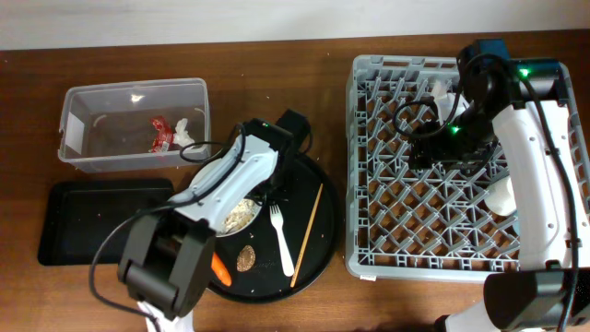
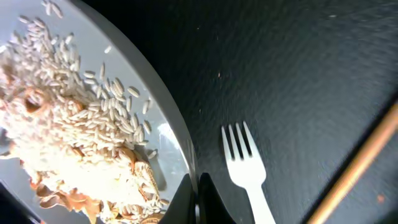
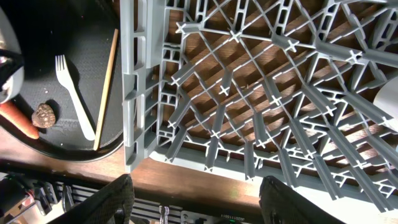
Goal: Sort waste into correct bins and load items into the dishwasher rack
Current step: 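Carry the plate left over the black rectangular tray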
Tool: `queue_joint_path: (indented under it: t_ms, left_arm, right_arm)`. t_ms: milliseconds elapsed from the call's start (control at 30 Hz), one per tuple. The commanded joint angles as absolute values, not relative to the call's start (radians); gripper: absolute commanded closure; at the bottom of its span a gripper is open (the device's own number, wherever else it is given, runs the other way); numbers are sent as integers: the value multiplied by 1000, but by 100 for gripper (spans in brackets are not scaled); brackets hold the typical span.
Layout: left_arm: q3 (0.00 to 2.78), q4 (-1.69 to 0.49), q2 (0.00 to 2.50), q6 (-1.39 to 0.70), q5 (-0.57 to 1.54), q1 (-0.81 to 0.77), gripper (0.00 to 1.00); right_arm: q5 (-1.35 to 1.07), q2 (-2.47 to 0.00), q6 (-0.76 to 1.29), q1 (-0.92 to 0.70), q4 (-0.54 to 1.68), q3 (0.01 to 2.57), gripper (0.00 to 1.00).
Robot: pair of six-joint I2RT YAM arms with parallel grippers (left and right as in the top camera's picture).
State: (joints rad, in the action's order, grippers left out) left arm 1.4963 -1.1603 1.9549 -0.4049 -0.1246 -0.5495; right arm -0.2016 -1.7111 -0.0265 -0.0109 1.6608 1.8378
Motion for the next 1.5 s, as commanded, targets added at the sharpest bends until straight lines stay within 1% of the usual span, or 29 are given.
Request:
queue_joint_path:
  t_ms: [0,400,567,733,900,1033,1300,1467]
  left_arm:
    - [1515,-1188,1868,-408,-166,-547,99]
    - [1515,-1304,1808,-416,-226,-524,99]
    - [1515,-1328,1770,-418,-229,-451,99]
    - [1515,-1332,1726,-387,-216,-335,100]
    - [1506,-1322,1725,-330,-126,-215,100]
    - [1505,-1311,1725,-237,-12,-112,100]
    - [1467,-1287,1725,-118,169,24,100]
    - [1447,-1288,1725,-27,318,134,100]
  right_arm:
    - [-209,-1711,-30,-6,1661,1840,32]
    - [-202,-1711,-30,-6,1661,1840,32]
    - [-197,-1711,-30,-6,1661,1840,32]
    - [-179,-1711,-30,-6,1661,1840,32]
    - [-179,-1711,-30,-6,1661,1840,32]
    - [-171,-1711,-30,-6,1661,1840,32]
    - [-171,-1711,-30,-6,1661,1840,31]
    - [-171,-1711,-30,-6,1661,1840,31]
